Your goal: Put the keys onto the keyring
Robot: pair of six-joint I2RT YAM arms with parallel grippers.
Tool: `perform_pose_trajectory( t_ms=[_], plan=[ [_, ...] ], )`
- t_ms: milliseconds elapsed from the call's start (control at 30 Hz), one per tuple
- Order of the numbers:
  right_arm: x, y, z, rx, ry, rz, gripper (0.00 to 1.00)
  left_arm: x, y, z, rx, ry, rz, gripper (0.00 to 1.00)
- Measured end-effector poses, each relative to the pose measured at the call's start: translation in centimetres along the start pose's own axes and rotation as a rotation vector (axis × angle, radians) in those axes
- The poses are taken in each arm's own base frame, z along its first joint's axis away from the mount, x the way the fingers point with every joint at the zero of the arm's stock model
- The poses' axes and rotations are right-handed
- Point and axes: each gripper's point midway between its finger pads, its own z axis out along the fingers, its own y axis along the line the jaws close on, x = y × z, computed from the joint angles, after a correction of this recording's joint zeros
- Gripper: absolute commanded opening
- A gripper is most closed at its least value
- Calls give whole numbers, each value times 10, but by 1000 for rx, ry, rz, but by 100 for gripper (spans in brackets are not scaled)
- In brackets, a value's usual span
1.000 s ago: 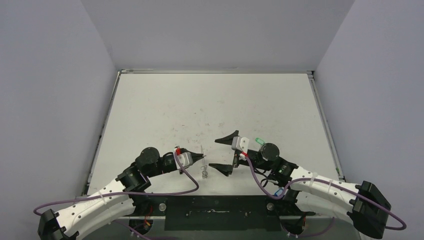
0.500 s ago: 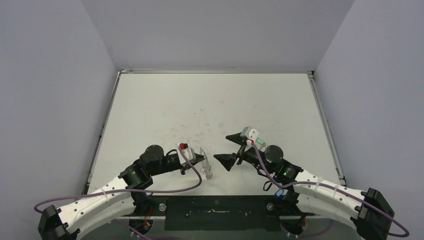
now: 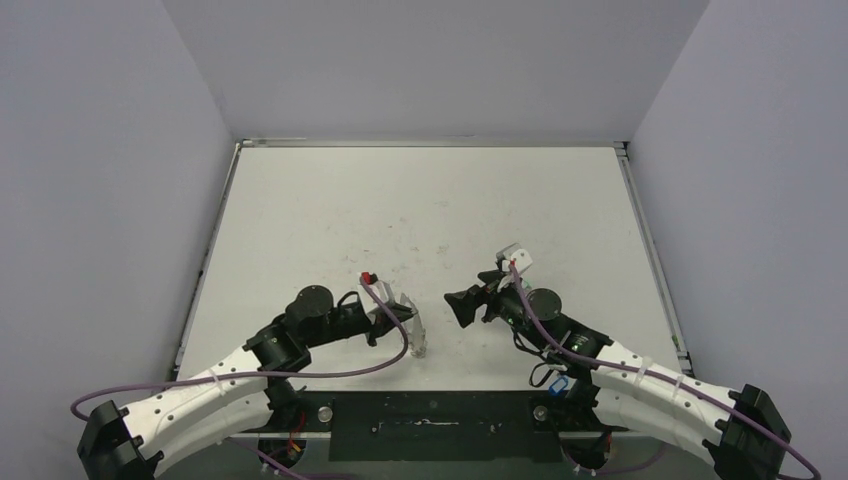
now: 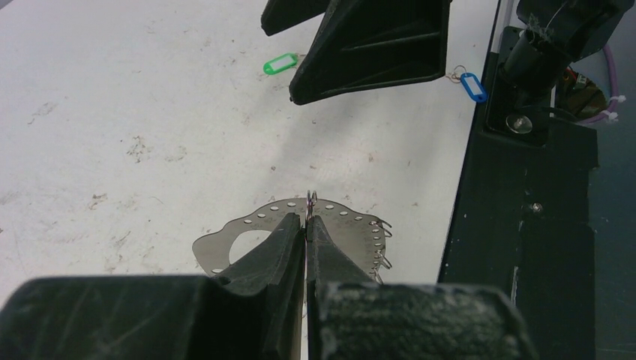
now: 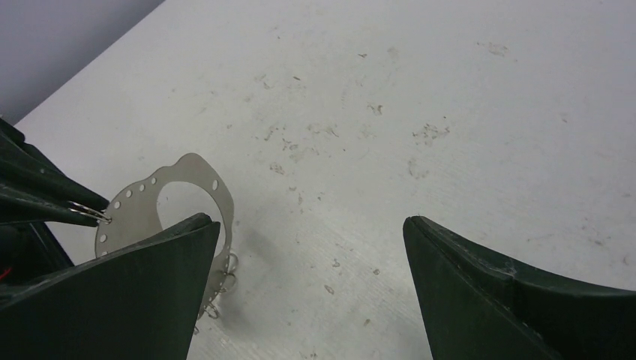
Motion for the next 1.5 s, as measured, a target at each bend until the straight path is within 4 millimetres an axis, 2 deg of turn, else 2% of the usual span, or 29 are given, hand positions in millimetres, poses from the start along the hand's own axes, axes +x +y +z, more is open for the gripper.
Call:
perform_pose_trajectory(
  t_ms=[100,300,567,800,1067,1267,1500],
  plan=[
    [7,-11,-3,61,41,-5,100,-1,0,3,-4,-6,-25,0],
    [4,-36,-15,200,41,-4,100,-1,3,10,-17,-20,-57,0],
    [17,-74,-27,444,119,30,100,0,8,19,-27,-21,-72,0],
    [28,-86,-32,521,165,36,100,0,8,19,-28,-20,-74,0],
    [23,-87,-32,537,188,23,100,1,8,8,-46,-6,-79,0],
    [20,-96,-20,561,258,50,100,4,7,5,-50,9,-79,0],
    [42,-113,-5,516,367,187,100,19,6,0,-50,71,-82,0]
  ],
)
